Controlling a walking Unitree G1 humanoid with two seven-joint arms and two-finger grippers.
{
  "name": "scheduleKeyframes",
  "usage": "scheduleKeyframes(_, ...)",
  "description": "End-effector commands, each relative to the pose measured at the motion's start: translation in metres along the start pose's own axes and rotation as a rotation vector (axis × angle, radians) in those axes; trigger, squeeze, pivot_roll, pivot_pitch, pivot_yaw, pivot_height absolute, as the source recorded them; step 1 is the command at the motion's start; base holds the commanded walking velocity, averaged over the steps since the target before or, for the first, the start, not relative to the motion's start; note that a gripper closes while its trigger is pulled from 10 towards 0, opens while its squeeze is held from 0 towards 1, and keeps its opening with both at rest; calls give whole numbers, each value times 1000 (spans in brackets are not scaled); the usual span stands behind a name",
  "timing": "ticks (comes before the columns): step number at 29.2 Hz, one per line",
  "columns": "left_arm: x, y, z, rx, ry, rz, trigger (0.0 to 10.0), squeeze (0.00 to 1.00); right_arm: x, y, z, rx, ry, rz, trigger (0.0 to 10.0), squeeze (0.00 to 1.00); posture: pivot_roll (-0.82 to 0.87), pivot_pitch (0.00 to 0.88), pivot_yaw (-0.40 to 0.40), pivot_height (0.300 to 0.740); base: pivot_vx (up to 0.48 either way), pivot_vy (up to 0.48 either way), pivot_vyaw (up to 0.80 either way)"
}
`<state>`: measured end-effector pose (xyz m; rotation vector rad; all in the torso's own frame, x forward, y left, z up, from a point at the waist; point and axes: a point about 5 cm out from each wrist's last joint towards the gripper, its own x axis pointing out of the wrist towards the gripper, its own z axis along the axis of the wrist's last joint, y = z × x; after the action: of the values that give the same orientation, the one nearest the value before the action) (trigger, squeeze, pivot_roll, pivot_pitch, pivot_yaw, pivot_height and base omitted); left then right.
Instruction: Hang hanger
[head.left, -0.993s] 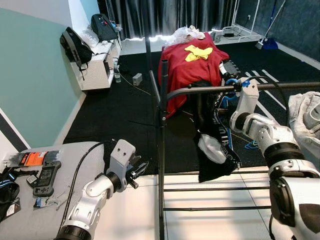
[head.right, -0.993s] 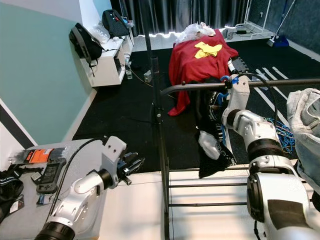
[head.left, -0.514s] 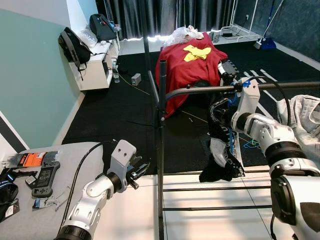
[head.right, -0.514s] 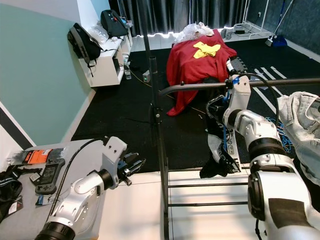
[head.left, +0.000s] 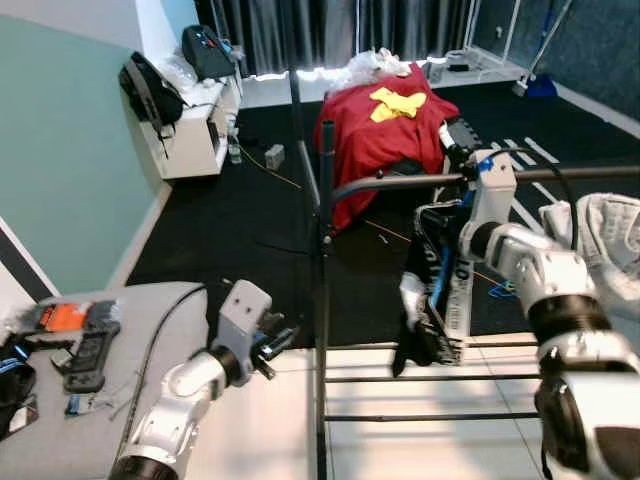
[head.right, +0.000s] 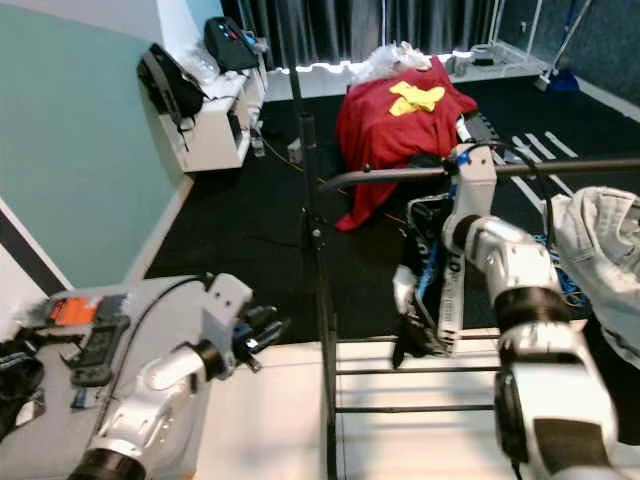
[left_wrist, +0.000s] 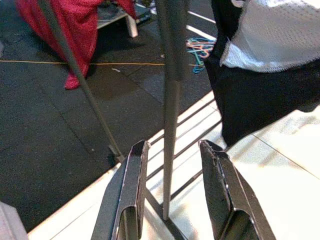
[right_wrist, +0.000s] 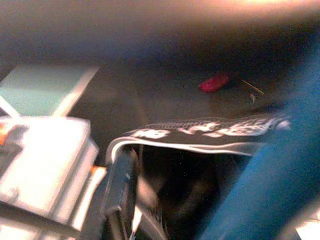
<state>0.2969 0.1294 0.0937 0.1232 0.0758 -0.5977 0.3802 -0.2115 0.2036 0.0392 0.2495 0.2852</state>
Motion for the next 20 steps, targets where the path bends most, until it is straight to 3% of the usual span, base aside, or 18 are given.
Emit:
scheduleKeyframes(1,-4,3,1,4,12,-5,10000,0,-6,17,-5,-8,25,38,10000,0,-131,45,70,740,0,0,0)
scheduleKeyframes(10,-6,3,5,-2,8,-17,10000,0,-23,35,-5,-26,14,69,10000,0,-126,46,73,740,0,0,0)
scheduleKeyframes(20,-7,5,10,-10,-21,-1,10000,0,-35,42,2,-66,6,81,10000,0,-126,34,72,740,0,0,0)
